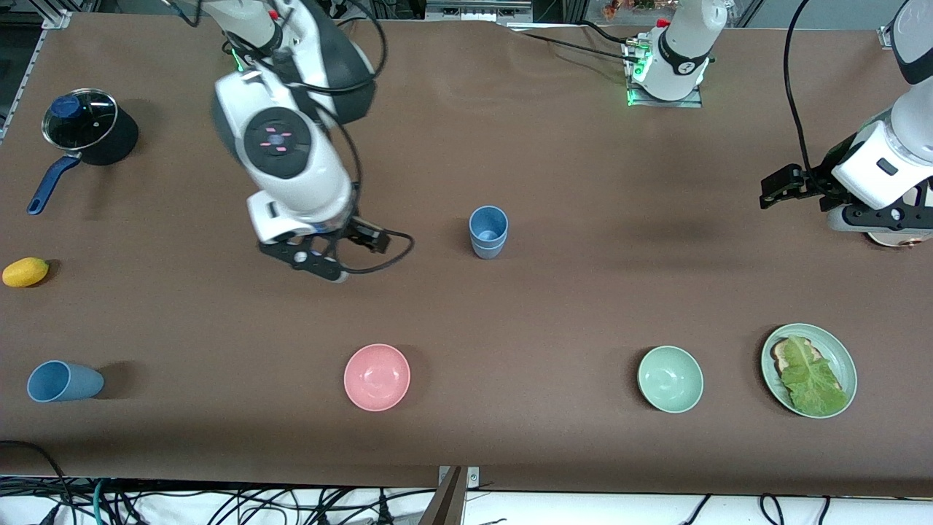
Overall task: Stack blue cups with both arms
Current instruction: 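Open the right gripper and withdraw it from the stacked cups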
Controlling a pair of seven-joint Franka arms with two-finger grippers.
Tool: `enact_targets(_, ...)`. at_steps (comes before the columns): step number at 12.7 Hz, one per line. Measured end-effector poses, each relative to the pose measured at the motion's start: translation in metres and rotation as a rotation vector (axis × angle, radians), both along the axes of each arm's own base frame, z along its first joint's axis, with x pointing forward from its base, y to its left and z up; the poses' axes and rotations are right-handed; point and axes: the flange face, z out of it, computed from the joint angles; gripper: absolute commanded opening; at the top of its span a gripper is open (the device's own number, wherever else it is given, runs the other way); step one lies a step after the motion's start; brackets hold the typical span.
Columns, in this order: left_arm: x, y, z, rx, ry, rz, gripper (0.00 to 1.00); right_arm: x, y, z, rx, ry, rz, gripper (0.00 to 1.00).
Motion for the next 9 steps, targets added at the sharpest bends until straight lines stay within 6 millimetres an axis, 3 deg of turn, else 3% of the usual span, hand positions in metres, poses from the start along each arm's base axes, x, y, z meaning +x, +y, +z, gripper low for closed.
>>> enact_targets(4,0.000,0.001,0.000,0.000,0.001,0.002,1.00,0.009,-0.101,0.046,0.026,0.012,0.116,1.00)
enact_targets(7,0.000,0.010,0.000,0.000,0.002,0.016,1.00,-0.014,-0.205,0.073,0.066,0.028,0.209,1.00)
enact_targets(9,0.000,0.009,0.000,0.000,0.002,0.016,1.00,-0.034,-0.255,0.090,0.089,0.043,0.227,1.00)
